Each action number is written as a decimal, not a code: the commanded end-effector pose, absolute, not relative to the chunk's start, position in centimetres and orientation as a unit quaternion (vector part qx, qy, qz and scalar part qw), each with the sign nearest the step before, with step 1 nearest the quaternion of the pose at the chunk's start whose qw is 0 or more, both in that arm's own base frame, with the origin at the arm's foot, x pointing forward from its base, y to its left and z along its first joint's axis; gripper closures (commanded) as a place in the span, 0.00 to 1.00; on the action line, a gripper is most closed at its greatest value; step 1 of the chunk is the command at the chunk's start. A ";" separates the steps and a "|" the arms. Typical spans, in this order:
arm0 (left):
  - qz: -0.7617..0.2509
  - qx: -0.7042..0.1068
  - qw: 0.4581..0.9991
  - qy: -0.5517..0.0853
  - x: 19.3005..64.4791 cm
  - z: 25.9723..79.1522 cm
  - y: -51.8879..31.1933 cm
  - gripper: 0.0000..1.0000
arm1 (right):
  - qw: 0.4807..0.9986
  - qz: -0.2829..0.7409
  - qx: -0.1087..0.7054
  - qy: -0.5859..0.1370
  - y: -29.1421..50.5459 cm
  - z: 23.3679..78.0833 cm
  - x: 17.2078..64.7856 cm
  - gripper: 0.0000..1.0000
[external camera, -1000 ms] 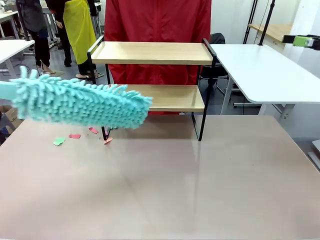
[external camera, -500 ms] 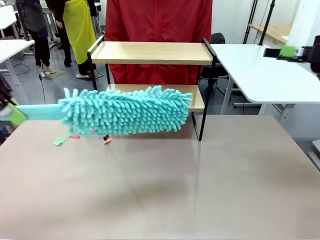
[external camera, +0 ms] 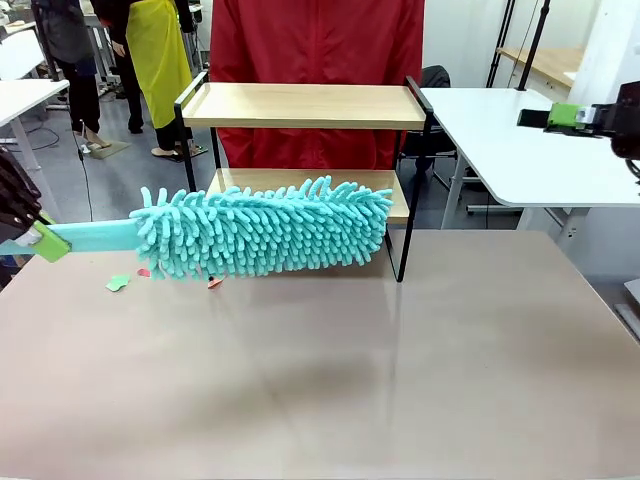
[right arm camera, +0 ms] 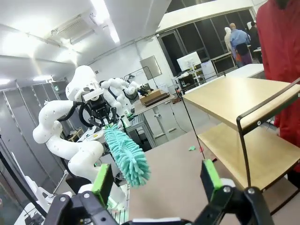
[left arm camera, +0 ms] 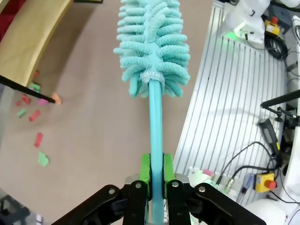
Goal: Clean the shelf.
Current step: Hand the Duster back to the human.
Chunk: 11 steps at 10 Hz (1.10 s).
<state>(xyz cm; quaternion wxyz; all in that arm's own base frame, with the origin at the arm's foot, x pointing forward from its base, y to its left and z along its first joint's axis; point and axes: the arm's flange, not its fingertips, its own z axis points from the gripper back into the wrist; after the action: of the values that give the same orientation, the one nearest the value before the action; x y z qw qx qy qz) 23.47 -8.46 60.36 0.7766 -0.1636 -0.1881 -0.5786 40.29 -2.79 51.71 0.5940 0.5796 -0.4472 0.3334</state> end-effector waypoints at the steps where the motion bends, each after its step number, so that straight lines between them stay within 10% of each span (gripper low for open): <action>1: -0.579 -0.165 0.775 -0.192 23.5 60.0 -8.6 0.87 | 0.595 0.332 0.580 -0.446 -2.5 51.5 40.2 0.00; 11: -0.629 -0.231 0.687 -0.282 29.6 50.5 -13.5 0.87 | 0.507 0.411 0.554 -0.516 6.2 48.8 38.9 0.00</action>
<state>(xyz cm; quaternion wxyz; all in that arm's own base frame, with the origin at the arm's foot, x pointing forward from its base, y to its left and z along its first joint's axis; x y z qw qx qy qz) 30.52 -13.58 52.27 0.7028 -0.2210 -0.2662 -0.6216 40.40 5.99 47.38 0.5211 0.5720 -0.4945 0.3959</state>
